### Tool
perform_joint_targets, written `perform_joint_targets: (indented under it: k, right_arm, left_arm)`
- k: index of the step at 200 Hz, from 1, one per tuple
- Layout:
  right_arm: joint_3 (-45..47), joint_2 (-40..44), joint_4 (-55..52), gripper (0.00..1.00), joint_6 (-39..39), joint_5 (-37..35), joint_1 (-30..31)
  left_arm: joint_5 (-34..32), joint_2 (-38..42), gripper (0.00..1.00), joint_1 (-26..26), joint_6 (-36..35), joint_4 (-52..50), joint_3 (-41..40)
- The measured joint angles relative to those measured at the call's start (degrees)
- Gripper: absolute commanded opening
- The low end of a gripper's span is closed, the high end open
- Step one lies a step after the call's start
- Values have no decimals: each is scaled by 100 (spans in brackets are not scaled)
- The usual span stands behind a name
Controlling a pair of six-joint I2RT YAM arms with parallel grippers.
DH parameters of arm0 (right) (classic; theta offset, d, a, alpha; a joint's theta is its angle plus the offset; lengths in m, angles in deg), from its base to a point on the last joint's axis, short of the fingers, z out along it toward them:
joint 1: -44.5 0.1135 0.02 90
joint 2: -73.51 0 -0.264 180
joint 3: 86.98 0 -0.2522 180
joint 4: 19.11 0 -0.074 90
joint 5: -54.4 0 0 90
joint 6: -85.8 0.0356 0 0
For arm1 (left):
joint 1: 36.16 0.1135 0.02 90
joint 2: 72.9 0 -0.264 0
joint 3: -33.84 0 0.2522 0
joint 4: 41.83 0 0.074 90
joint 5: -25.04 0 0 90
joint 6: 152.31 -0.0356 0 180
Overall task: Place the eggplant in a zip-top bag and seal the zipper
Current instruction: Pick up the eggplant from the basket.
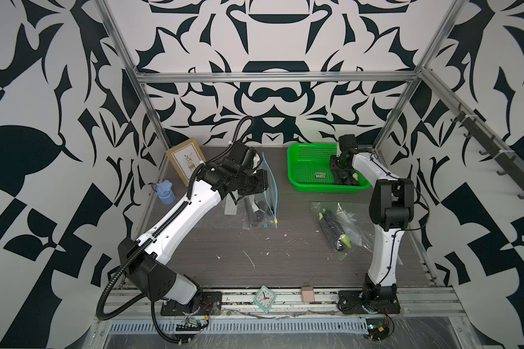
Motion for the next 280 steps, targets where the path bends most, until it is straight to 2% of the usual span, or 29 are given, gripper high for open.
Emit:
perform_joint_targets:
  k: [90,129,167,195,234,280]
  right_arm:
    - [-109,-317,-136,53,-107,-96,-168]
    - [-162,-485,-164,49,-114,-146,-210]
    - [-166,-485,-149,25,-96,-131,-212]
    - [-94,-422,-127,22,-85,-42,-210]
    - [444,243,-57,19,72,299,-212]
    - [1401,2024,114,17,562,1257,-199]
  left_arm:
    - [17,-46,0,4,-42,0,0]
    - [20,-50,0,4,-42,-2,0]
    - [39,-55,0,4,-44,0,0]
    - [44,-59,0,13,-61,0,0]
    - [48,-59,0,26,-85,0,0]
    - [68,-59,0,26,-85,129,0]
